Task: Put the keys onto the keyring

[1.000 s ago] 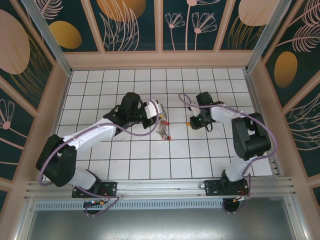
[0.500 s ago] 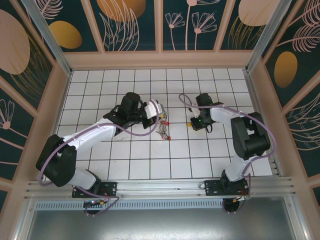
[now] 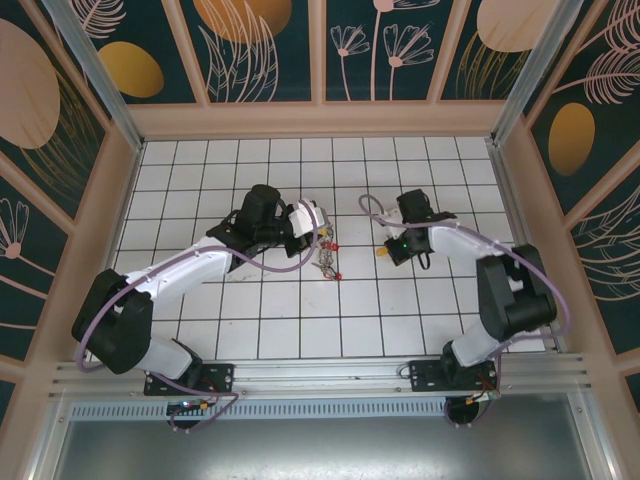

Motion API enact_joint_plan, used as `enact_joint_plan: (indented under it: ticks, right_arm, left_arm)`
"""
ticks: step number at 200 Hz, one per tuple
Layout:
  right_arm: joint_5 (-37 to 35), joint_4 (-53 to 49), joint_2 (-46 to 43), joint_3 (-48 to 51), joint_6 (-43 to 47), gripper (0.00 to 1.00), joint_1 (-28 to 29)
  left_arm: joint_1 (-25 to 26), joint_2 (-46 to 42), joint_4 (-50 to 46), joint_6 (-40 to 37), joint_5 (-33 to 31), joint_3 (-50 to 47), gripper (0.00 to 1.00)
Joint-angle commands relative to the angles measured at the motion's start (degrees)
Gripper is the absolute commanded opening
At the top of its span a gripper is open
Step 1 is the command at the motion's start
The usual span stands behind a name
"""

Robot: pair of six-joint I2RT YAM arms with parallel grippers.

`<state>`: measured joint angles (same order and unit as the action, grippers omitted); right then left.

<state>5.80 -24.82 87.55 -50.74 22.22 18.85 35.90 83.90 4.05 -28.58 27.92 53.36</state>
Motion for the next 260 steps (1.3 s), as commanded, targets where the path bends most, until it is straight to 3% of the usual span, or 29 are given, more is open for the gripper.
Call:
enact_joint_plan:
  ticks: [1, 20, 59, 124, 172, 260]
  right_arm:
    - [7.1, 1.1, -8.5, 0.8, 12.8, 0.0, 0.3]
    - [15.5, -0.1, -12.9, 0.0, 18.2, 0.0, 0.2]
    - [21.6, -3.6, -13.1, -3.8, 22.3, 0.0, 0.5]
    - [33.8, -2.6, -12.6, -7.9, 20.1, 0.0, 1.2]
    - [38.3, -2.2, -11.6, -13.3, 13.6, 0.0, 3.0]
    - [38.4, -2.5, -7.3, -15.8, 9.4, 0.0, 5.1]
  left_arm:
    - [-0.3, -0.1, 1.0, -2.0, -0.3, 2.0, 0.0]
    - [-0.3, 0.8, 0.0, -3.3, -0.8, 4.6, 0.0]
    - [-0.2, 1.7, 0.6, -3.4, 0.1, 6.7, 0.0]
    - [-0.1, 3.0, 2.7, -1.1, 2.8, 8.6, 0.0]
    - [1.0, 4.0, 0.3, -2.2, 0.2, 10.6, 0.0]
    - [2.4, 3.8, 1.3, -0.7, -3.6, 10.7, 0.0]
